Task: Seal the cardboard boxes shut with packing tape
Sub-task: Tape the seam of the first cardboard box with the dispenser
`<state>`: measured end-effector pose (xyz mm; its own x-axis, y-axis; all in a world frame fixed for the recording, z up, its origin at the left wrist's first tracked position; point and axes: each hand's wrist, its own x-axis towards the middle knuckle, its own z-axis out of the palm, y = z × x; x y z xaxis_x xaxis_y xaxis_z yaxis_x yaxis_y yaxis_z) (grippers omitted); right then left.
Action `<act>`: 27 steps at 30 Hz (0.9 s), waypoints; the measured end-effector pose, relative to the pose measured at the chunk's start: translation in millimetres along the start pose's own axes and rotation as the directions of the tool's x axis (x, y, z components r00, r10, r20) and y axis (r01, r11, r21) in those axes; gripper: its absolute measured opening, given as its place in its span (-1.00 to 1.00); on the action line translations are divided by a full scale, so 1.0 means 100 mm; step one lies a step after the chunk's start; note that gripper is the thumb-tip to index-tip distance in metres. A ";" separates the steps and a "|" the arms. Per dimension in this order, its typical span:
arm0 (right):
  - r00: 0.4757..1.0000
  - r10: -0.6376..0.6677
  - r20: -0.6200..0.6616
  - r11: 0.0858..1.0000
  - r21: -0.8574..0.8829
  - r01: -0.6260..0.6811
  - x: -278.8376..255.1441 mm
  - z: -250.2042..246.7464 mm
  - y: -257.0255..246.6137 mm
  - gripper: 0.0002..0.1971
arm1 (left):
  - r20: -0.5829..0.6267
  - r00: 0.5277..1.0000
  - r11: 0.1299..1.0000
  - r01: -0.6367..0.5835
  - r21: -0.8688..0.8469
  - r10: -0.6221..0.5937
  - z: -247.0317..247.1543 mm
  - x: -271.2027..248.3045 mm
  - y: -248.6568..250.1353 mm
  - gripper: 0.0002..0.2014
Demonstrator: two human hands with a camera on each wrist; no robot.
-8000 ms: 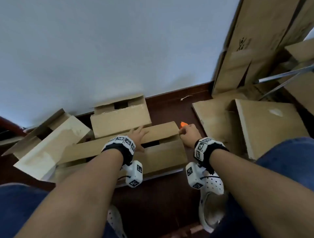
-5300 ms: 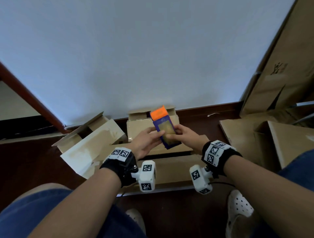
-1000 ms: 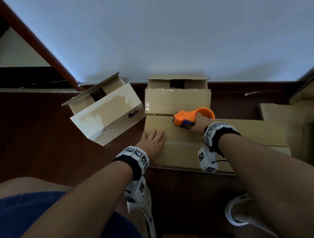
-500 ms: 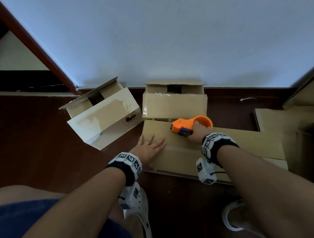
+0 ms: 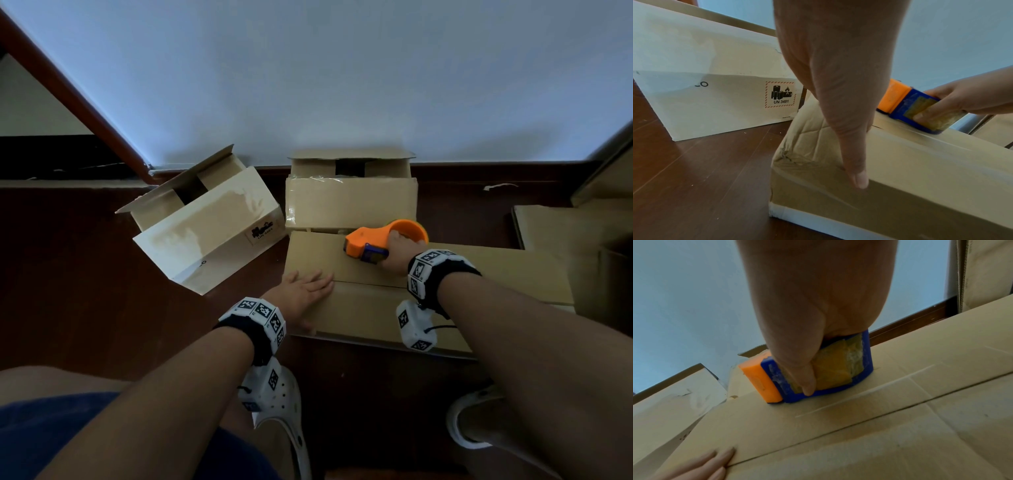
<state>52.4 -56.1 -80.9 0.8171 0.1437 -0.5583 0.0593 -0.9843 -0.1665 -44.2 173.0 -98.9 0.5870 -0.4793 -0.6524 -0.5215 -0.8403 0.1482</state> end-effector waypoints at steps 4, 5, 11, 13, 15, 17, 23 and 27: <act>1.000 -0.013 -0.010 1.000 -0.002 0.013 -0.03 0.01 0.00 -0.48 | 0.011 1.000 1.000 -0.007 -0.009 0.007 -0.01 0.02 -0.02 0.05; 1.000 -0.020 -0.013 1.000 -0.001 0.020 -0.04 0.02 0.00 -0.50 | 0.012 1.000 1.000 -0.010 -0.014 0.010 -0.01 0.01 -0.02 0.05; 0.990 -0.090 -0.106 0.995 0.042 0.095 -0.18 0.00 0.06 -0.66 | -0.009 1.000 0.999 -0.018 -0.044 0.017 -0.01 -0.01 -0.02 0.05; 0.981 -0.124 -0.146 0.980 0.140 0.144 -0.23 0.01 0.09 -0.68 | -0.007 1.000 0.998 -0.017 -0.052 0.017 -0.01 -0.01 -0.03 0.05; 0.973 -0.148 -0.178 0.951 0.244 0.189 -0.28 0.04 0.08 -0.69 | -0.004 1.000 0.998 -0.017 -0.059 0.017 -0.01 -0.01 -0.03 0.05; 0.970 -0.158 -0.186 0.909 0.356 0.216 -0.35 0.04 0.03 -0.63 | -0.007 1.000 0.998 -0.018 -0.059 0.017 -0.01 0.00 -0.03 0.05; 0.984 -0.136 -0.111 0.835 0.522 0.175 -0.49 0.04 -0.13 -0.36 | 0.001 1.000 0.998 -0.008 -0.062 0.008 -0.05 -0.03 0.00 0.05; 0.994 -0.111 0.010 0.884 0.457 0.094 -0.49 0.12 -0.19 -0.36 | 0.007 1.000 0.999 0.003 -0.046 -0.003 -0.09 -0.06 0.03 0.02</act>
<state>4.0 -43.0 -59.8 0.8000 0.2531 -0.5440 -0.1326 -0.8097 -0.5716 -43.6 170.9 -88.3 0.5845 -0.4751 -0.6578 -0.4903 -0.8527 0.1803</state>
